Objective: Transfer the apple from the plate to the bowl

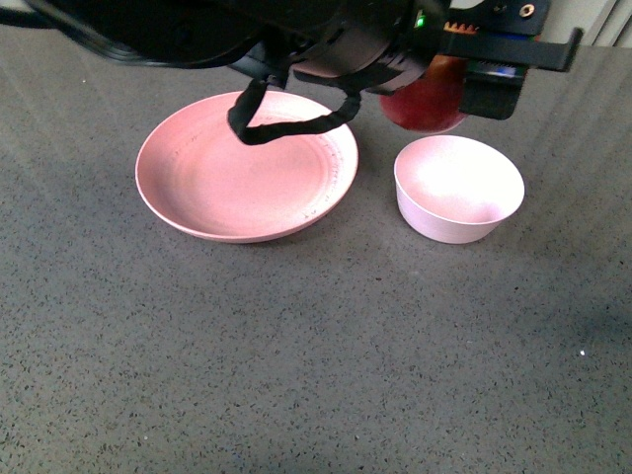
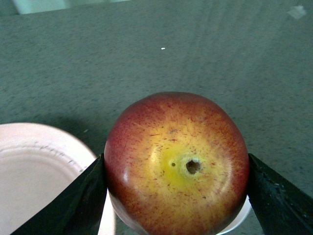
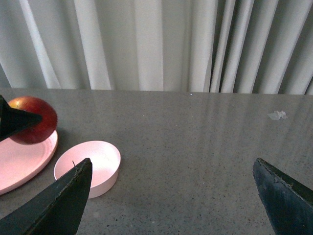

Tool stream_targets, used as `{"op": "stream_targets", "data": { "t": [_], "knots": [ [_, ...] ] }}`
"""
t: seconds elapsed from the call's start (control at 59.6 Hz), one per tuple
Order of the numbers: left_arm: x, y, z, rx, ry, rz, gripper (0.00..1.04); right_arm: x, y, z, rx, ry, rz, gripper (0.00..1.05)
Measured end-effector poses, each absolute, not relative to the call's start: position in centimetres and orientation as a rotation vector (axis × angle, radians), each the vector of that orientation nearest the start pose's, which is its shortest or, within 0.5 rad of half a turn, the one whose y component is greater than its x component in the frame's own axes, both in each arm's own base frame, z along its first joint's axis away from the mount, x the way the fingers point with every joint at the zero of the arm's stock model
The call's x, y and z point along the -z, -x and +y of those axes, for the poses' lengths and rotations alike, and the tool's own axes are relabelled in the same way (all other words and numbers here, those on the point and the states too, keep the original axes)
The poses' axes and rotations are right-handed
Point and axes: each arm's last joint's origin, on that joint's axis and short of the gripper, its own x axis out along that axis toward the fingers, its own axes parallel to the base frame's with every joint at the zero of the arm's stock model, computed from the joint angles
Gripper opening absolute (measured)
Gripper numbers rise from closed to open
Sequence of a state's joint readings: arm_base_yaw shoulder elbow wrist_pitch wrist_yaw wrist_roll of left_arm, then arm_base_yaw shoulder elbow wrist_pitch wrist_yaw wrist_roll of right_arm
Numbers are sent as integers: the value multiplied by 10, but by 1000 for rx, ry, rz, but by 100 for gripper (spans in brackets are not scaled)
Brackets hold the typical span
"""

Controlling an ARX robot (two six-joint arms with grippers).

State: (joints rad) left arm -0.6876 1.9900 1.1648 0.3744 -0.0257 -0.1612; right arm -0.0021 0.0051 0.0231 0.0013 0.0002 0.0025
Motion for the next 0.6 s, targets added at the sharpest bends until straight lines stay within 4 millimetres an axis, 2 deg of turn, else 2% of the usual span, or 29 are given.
{"op": "stream_targets", "data": {
  "t": [0.101, 0.218, 0.604],
  "knots": [
    [-162, -324, -285, 640, -18, 480, 71, -171, -97, 0, 2, -3, -20, 96],
    [-150, -320, -296, 659, -36, 511, 71, -171, -97, 0, 2, -3, -19, 96],
    [-126, -324, -305, 657, -63, 566, 71, -171, -97, 0, 2, -2, -20, 96]
  ]
}}
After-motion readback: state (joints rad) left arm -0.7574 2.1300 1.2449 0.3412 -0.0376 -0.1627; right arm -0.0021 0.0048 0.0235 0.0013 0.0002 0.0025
